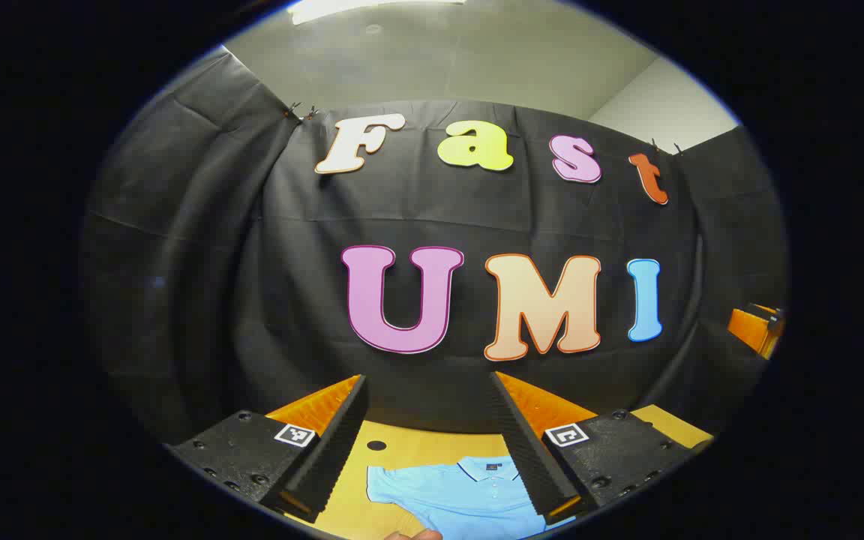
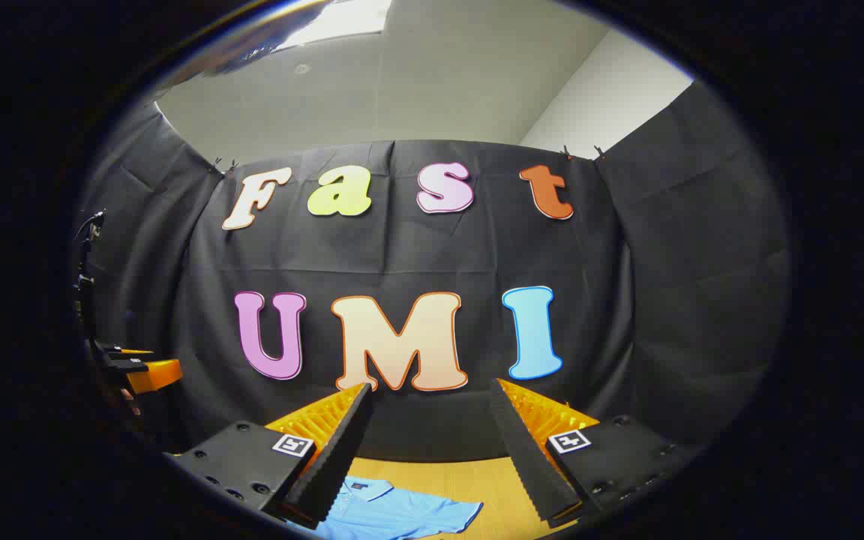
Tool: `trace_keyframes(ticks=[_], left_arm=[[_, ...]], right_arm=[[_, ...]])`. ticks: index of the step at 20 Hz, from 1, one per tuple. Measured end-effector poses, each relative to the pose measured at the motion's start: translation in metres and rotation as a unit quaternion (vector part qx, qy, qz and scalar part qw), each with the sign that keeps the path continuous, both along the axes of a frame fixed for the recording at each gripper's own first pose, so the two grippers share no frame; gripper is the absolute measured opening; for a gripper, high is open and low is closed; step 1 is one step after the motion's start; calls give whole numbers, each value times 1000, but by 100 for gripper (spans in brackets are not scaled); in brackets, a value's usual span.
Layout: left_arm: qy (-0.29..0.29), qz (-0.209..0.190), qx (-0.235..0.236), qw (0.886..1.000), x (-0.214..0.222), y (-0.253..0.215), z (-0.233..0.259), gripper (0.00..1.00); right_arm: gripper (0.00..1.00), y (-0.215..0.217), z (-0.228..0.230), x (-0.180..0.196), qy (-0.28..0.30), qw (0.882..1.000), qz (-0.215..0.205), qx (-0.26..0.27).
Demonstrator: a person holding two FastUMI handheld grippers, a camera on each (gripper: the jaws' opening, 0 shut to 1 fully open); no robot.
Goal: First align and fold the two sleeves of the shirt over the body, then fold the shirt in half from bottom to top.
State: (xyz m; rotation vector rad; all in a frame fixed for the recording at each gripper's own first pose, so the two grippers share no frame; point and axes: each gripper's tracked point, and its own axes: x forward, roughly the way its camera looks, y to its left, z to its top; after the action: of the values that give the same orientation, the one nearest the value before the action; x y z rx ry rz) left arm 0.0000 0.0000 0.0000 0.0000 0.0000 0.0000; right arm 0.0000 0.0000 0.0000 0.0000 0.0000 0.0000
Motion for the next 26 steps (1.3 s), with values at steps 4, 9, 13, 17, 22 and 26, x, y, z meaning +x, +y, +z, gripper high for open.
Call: trace_keyframes(ticks=[4,9,13,17,22,26], left_arm=[[-8,3,8,1000,-1,6,3,93],[-14,8,7,1000,-4,14,6,95],[-11,5,4,1000,-4,17,3,95],[-10,0,-1,1000,0,19,0,95],[-14,-28,-2,1000,4,25,-7,95],[-12,-61,-22,998,11,31,-13,95]], right_arm=[[97,-4,2,1,-2,1000,-8,-7],[97,-5,-2,2,7,1000,-16,-3],[98,-1,-7,3,17,1000,-16,0],[98,8,-13,5,20,1000,-11,-17],[98,12,-34,13,35,999,-18,-29],[98,5,-52,18,40,997,-52,-28]])
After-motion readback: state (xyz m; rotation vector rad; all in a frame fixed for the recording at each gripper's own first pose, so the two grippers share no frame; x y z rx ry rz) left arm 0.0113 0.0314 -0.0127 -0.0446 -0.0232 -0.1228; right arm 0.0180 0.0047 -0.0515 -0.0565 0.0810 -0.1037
